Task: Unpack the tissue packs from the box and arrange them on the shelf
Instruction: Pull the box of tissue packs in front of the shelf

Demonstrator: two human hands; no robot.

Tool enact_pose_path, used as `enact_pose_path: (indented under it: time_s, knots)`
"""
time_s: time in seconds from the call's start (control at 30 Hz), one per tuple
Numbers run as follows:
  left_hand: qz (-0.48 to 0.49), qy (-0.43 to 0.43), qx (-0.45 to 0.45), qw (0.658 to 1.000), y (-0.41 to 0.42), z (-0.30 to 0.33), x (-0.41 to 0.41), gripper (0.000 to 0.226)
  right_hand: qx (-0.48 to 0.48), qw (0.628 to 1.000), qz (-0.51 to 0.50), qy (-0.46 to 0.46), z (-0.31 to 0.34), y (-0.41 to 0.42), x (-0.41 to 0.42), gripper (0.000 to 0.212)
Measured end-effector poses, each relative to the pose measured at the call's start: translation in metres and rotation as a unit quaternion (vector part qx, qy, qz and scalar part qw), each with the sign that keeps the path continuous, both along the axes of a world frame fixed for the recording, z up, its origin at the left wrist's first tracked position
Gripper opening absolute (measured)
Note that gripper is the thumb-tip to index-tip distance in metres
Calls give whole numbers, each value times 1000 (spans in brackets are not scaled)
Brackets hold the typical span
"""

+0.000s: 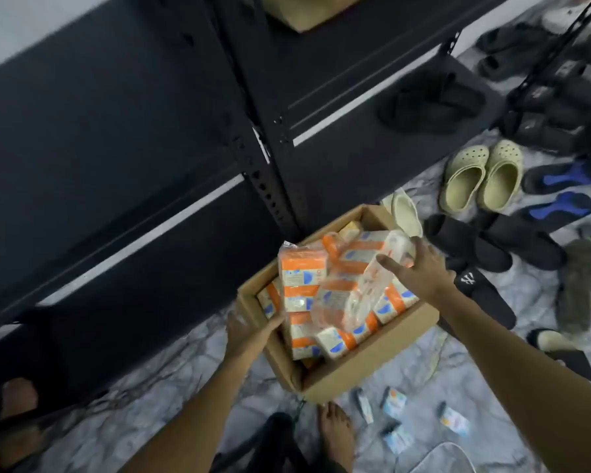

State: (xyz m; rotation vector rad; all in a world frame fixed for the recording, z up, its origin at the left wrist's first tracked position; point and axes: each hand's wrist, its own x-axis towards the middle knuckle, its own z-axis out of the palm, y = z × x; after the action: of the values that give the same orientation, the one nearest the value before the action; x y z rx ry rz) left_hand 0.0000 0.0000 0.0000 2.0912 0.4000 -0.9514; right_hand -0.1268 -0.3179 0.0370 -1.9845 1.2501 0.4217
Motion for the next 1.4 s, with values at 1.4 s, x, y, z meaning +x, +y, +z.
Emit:
enact_pose_path:
  time_s: [1.4]
  knots:
    - [98,-31,104,989,86,-83,-12,126,97,990,-99,28,-142,108,-3,126]
